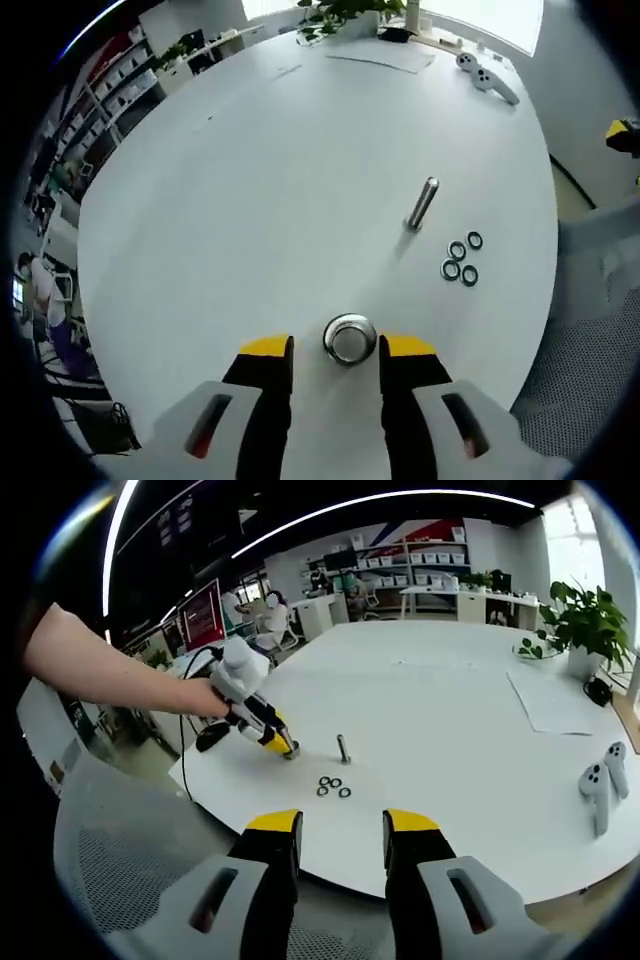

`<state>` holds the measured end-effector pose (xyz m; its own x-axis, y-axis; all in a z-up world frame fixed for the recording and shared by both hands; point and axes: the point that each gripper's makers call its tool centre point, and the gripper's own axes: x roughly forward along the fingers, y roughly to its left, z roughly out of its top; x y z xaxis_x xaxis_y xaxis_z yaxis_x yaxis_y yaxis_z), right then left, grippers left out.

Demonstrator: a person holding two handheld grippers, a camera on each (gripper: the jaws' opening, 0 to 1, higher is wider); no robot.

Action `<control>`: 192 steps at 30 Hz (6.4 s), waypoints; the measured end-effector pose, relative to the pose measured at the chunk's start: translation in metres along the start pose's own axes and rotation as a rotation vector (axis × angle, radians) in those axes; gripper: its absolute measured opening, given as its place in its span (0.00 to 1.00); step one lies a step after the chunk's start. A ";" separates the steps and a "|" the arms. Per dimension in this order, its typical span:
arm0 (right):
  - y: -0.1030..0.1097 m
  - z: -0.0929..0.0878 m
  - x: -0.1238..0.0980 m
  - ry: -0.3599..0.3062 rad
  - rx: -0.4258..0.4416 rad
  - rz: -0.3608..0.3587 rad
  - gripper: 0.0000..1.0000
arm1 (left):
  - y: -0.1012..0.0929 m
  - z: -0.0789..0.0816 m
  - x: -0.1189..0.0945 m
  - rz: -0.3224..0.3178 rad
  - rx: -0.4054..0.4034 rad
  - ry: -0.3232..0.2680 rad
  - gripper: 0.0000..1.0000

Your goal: Place the washer onto the threaded stud by aligning its center hole with the stud, sliding it down to the base, and recovering from edge contact or off-axis alignment until the washer reaches the visible bottom stop.

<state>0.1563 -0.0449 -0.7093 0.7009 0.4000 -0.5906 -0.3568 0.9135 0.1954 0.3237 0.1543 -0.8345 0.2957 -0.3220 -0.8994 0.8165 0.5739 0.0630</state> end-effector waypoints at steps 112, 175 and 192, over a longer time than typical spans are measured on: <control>0.030 -0.025 0.018 0.219 -0.200 0.161 0.46 | -0.099 -0.076 -0.186 0.027 -0.236 -0.442 0.34; -0.004 -0.059 0.185 0.605 -0.596 0.250 0.28 | -0.097 -0.081 -0.183 0.057 -0.191 -0.418 0.31; -0.006 -0.062 0.190 0.774 -0.891 0.332 0.24 | -0.098 -0.080 -0.183 0.052 -0.185 -0.419 0.31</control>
<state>0.2532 0.0211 -0.8707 0.0520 0.1767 -0.9829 -0.9586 0.2847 0.0005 0.1503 0.2172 -0.7105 0.5401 -0.5443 -0.6419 0.7043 0.7099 -0.0094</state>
